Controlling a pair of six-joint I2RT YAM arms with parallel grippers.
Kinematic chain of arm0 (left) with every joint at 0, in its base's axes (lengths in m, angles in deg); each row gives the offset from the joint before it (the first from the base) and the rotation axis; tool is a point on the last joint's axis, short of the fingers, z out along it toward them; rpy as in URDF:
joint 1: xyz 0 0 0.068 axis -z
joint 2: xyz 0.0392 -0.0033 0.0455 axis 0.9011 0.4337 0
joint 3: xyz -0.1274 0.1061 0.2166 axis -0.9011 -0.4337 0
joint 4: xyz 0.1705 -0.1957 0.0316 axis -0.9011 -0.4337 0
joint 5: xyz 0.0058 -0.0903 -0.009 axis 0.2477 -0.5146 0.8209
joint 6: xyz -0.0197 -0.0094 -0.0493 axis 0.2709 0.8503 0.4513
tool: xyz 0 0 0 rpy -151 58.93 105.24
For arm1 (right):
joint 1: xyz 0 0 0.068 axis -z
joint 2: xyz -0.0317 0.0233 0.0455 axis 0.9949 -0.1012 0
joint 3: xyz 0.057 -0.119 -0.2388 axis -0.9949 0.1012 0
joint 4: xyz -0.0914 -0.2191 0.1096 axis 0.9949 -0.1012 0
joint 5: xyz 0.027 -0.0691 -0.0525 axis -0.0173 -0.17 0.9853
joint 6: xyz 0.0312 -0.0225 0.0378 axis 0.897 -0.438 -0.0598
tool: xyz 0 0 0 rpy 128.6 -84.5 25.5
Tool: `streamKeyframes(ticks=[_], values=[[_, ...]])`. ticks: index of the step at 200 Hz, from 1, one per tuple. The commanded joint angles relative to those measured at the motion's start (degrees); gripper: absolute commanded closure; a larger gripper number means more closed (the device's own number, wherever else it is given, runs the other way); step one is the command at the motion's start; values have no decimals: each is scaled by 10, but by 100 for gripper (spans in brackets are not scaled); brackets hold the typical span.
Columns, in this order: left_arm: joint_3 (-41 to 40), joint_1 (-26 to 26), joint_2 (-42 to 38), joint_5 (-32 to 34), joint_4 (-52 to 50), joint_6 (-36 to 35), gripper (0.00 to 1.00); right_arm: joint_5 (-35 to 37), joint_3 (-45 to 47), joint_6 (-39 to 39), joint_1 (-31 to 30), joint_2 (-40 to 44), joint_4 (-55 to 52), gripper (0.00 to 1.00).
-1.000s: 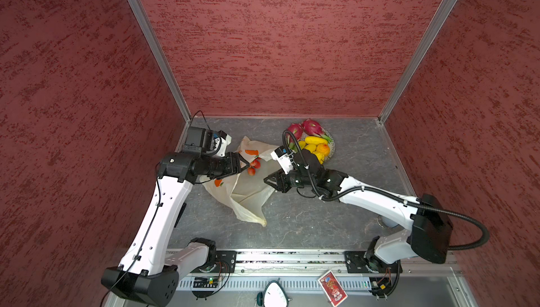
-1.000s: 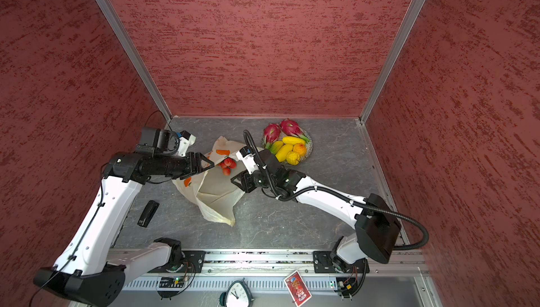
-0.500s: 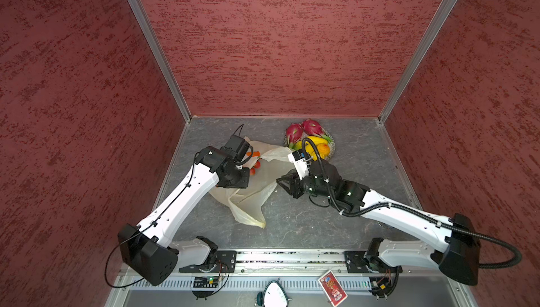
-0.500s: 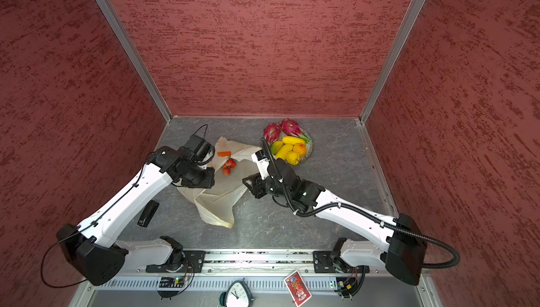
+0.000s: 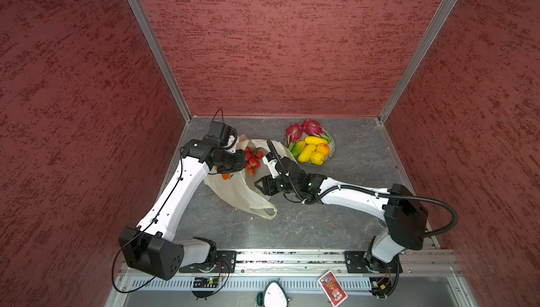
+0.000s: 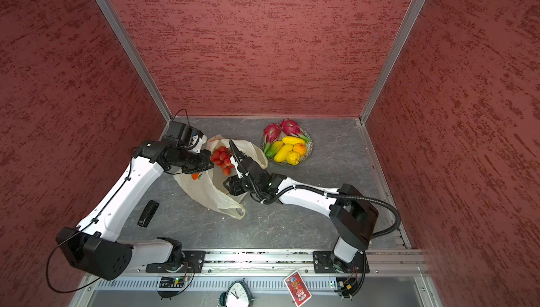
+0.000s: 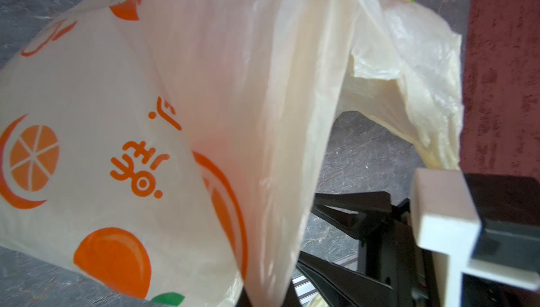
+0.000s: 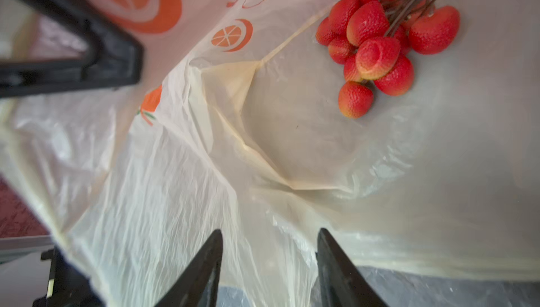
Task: Take fruits out of the plastic bag
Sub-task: Take out the fake fruit from the plastic bag.
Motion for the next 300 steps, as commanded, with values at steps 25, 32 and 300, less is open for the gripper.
streamKeyframes(ticks=[25,32,300], values=[[-15,-48,-17,-94,26,-28,100,51,-77,20,41,-51,-11,30],[-19,-50,-17,-99,28,-29,100,53,-92,15,45,-63,-11,28],[-93,-48,-13,-146,67,-57,100,147,-415,87,134,-420,113,54]])
